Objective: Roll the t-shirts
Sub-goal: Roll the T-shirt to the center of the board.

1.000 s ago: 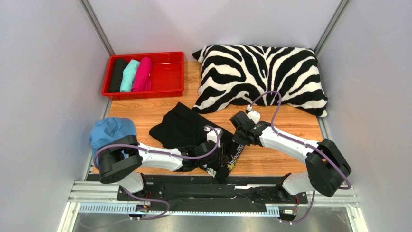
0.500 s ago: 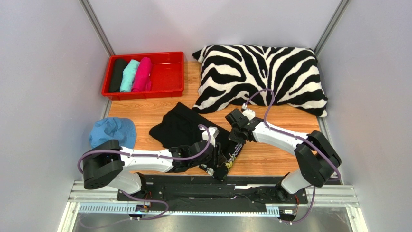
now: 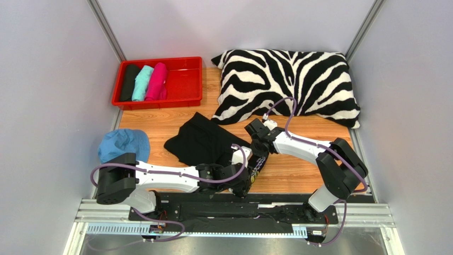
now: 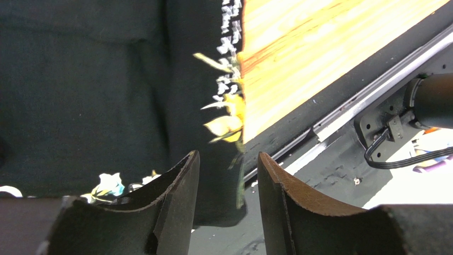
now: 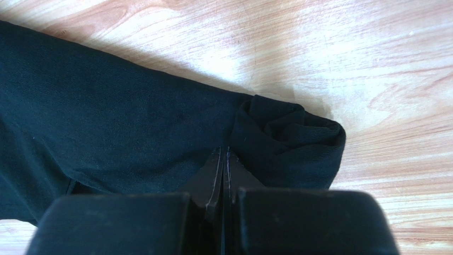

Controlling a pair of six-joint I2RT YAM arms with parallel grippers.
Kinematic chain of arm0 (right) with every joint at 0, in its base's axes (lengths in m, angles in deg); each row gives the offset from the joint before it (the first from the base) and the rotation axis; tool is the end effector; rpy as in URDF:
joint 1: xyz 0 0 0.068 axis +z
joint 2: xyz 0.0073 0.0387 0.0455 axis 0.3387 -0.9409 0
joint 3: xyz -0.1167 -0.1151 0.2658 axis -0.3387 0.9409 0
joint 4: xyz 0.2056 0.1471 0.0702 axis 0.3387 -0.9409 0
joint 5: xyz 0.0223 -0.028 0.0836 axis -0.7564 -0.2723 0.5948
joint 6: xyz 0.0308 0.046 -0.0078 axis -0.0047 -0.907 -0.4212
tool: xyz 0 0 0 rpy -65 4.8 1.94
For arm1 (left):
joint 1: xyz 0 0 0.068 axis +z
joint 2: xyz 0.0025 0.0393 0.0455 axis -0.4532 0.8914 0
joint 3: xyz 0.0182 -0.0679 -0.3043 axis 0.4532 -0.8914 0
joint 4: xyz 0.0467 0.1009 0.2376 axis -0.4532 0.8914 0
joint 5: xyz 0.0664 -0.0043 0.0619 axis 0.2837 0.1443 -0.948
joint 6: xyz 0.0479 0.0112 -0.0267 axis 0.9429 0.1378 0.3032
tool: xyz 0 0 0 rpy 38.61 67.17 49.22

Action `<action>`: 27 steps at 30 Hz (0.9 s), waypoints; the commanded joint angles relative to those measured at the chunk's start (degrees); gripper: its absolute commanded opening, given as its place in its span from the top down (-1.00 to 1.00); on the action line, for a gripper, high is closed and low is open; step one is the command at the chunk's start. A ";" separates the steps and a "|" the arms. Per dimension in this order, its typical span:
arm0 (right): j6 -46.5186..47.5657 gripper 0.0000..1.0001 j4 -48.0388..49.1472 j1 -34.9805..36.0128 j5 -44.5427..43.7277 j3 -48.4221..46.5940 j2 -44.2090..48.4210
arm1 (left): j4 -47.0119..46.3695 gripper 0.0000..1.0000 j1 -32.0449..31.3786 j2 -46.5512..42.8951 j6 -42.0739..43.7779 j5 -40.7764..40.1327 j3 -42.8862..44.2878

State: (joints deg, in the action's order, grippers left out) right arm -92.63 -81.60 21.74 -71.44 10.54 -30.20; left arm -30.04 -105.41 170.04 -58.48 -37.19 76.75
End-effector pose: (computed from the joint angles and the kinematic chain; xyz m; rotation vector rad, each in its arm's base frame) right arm 0.2270 0.1895 0.2084 0.4229 2.6923 0.1824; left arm 0.0711 -0.2839 0.2372 0.4330 2.3736 -0.7224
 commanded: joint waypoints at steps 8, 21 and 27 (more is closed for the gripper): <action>0.52 1.00 0.77 0.12 0.99 -2.95 -2.21 | 18.68 -0.15 -6.71 8.44 5.66 -12.26 13.98; 0.78 1.00 1.04 0.12 1.26 -2.68 -2.91 | 23.61 -0.17 -9.96 16.18 7.07 -16.04 19.61; 1.93 1.00 -0.19 0.12 0.39 -3.21 -0.28 | 22.55 0.03 -9.87 15.22 5.31 -17.18 18.29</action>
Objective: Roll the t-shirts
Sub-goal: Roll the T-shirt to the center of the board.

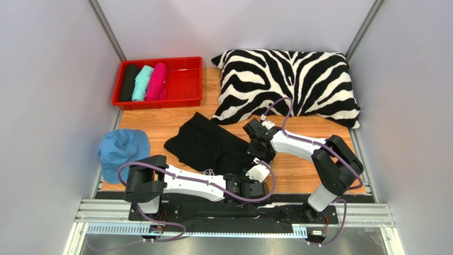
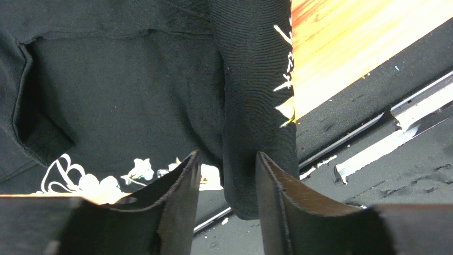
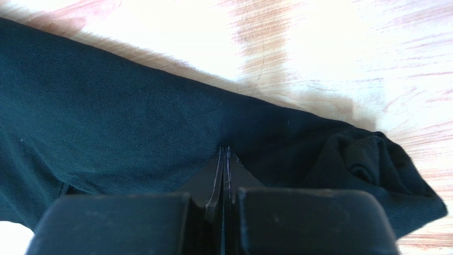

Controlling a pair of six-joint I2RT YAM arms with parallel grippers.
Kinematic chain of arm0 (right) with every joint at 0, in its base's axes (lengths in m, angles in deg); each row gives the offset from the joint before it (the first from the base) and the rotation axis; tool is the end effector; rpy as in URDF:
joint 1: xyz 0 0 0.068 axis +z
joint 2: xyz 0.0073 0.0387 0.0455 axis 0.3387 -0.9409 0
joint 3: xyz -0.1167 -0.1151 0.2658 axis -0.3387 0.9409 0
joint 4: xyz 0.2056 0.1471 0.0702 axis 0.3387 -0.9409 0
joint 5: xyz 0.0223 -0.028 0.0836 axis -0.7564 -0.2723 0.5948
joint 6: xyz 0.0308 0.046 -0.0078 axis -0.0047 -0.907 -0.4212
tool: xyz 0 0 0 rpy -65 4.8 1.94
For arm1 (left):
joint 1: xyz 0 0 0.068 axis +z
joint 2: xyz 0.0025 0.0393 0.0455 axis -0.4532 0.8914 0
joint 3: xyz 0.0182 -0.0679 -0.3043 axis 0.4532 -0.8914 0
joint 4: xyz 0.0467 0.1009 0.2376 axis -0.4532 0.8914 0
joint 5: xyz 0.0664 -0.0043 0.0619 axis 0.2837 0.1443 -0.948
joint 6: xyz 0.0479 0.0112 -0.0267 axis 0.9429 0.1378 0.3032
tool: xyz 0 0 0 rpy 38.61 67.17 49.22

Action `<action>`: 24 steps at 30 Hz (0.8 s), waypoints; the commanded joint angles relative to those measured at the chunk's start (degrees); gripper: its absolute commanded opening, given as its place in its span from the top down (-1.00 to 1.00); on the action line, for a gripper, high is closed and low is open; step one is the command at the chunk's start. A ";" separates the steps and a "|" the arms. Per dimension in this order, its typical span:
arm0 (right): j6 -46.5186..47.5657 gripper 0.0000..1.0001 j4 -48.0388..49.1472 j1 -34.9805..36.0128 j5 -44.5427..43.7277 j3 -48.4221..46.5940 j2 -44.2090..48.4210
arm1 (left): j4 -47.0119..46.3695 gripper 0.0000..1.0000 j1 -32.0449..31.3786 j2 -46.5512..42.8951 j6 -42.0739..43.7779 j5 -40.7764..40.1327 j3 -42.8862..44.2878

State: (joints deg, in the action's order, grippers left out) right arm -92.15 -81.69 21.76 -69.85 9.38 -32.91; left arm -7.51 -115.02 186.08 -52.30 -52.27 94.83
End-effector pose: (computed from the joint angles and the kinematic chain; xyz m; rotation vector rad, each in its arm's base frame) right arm 0.2326 0.1960 0.2003 0.4058 2.7341 0.1773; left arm 0.0336 -0.3458 0.2260 0.7653 2.2988 -0.1763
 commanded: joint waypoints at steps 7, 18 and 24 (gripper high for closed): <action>2.15 0.83 -4.94 -0.16 -4.99 -2.94 9.54 | -3.84 0.25 1.06 -2.85 -1.31 0.26 -2.85; -0.05 -0.08 -7.32 -0.52 -6.05 6.45 21.50 | -7.98 0.36 2.64 -4.78 -2.20 3.87 -6.02; -0.66 0.03 -4.42 -0.34 -4.73 12.00 25.99 | -8.60 0.38 3.17 -5.05 -2.11 4.84 -6.20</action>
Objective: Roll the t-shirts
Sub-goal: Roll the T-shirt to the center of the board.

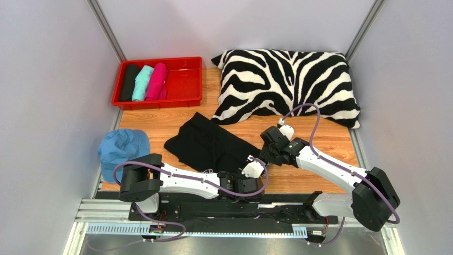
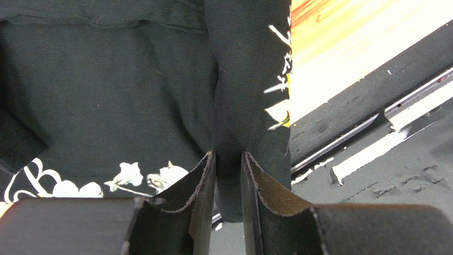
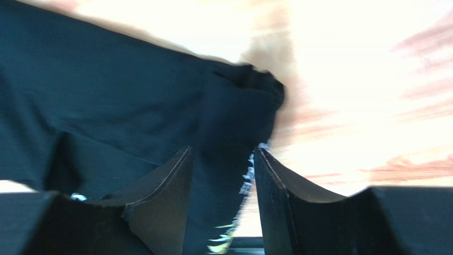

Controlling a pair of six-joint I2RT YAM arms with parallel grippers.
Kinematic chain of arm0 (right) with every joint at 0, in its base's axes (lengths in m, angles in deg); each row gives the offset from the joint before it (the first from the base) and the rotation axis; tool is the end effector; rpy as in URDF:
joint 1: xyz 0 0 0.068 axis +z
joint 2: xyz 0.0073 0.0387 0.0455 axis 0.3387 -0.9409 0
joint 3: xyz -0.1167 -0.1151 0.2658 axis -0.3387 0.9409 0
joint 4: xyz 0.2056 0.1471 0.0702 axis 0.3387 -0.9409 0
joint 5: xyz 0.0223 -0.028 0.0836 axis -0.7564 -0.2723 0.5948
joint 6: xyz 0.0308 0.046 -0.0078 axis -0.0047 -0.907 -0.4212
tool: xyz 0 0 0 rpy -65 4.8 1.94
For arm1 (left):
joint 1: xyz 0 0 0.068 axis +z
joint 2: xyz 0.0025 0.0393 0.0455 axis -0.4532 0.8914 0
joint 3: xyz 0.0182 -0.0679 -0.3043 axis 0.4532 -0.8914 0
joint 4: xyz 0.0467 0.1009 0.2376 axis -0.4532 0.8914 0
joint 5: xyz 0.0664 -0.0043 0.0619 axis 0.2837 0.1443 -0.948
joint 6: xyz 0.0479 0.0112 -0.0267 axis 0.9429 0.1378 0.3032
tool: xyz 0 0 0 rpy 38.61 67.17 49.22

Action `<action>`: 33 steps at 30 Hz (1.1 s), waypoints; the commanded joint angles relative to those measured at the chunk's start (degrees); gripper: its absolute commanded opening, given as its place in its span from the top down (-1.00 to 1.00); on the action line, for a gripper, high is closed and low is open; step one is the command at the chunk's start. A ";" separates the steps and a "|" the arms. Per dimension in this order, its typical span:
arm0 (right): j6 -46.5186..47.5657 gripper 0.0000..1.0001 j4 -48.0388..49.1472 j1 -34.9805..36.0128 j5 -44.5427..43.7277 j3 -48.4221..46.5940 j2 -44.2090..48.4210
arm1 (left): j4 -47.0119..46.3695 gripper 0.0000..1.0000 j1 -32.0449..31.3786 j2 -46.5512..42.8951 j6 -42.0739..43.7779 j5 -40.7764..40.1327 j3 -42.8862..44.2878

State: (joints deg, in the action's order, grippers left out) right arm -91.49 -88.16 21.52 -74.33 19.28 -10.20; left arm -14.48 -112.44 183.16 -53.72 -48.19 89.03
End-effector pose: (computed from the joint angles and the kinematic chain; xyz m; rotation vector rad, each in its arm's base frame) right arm 0.1688 0.1343 0.2428 0.4156 2.5992 0.2094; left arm 0.0458 -0.3313 0.2184 0.6874 2.3488 -0.2920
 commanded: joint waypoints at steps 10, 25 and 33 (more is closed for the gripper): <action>-3.16 0.12 3.37 0.95 1.24 3.16 3.03 | -1.98 0.40 1.12 -2.03 -0.69 1.54 -0.76; -3.34 0.49 1.28 1.04 2.30 -5.53 -9.72 | -3.82 0.37 1.38 -5.19 1.68 1.45 -1.99; -3.51 0.52 -1.20 0.96 2.39 -9.05 -14.56 | -8.47 -0.09 1.47 -9.85 5.64 -0.04 -2.52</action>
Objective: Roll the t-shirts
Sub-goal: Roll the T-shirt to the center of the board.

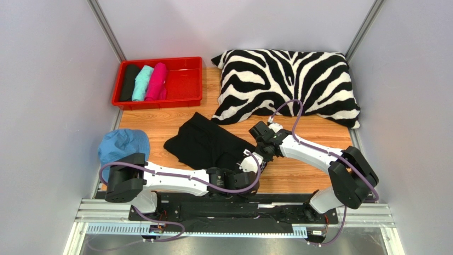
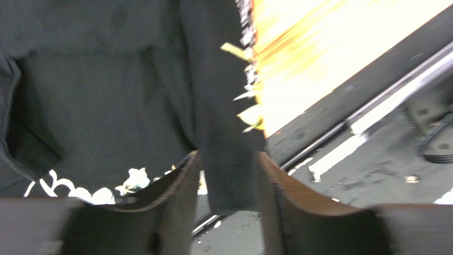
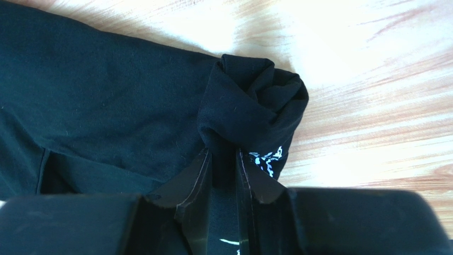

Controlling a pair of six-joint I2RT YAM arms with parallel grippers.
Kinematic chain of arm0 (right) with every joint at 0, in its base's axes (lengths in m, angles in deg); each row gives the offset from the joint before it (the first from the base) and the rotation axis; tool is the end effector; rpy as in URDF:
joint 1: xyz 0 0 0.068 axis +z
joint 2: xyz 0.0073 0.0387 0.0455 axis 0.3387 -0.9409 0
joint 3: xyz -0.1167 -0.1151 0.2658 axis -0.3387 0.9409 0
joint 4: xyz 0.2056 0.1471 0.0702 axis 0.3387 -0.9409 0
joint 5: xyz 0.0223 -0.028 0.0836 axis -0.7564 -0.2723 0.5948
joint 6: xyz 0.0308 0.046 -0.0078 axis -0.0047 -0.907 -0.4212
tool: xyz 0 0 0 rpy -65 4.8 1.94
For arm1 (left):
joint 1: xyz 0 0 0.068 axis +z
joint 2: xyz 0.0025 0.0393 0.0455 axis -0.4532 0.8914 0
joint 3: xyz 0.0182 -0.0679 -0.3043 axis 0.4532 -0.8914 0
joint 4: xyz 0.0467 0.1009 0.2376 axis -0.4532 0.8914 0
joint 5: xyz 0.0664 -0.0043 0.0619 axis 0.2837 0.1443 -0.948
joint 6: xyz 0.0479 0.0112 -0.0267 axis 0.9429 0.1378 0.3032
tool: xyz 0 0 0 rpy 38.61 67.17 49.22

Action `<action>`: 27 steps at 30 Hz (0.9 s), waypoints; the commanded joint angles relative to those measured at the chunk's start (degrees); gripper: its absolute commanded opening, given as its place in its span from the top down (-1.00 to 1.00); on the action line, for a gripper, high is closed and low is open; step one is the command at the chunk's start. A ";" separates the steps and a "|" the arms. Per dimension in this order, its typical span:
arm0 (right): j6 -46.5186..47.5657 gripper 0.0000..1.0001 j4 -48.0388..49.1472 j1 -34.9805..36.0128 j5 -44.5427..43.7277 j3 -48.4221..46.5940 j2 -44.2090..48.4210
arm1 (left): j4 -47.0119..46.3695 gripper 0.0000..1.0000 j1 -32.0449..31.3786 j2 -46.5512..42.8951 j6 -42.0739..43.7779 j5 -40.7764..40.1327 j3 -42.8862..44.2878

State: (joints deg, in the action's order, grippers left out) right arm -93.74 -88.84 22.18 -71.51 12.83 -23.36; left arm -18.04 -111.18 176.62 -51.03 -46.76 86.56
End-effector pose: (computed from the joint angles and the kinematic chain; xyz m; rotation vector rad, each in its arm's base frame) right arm 0.2006 0.1687 0.2237 0.4367 2.7234 0.1401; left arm 0.0506 -0.3147 0.2439 0.6652 2.2962 -0.4238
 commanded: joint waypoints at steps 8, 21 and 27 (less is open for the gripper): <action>-1.53 0.53 -0.69 0.39 0.18 -2.43 -3.07 | -9.23 -0.27 1.70 1.76 3.74 -0.40 1.26; -1.44 0.53 -1.22 0.21 0.10 -2.78 -2.98 | -3.86 -0.18 1.87 9.77 1.46 -3.57 5.58; -0.74 0.15 -1.13 0.30 -0.43 -2.87 -0.18 | -3.16 0.28 2.13 10.22 -0.56 -3.92 4.88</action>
State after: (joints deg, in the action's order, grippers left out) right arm -94.40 -89.34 22.18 -71.29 11.63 -26.25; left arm -22.18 -109.36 186.50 -49.92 -49.54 89.95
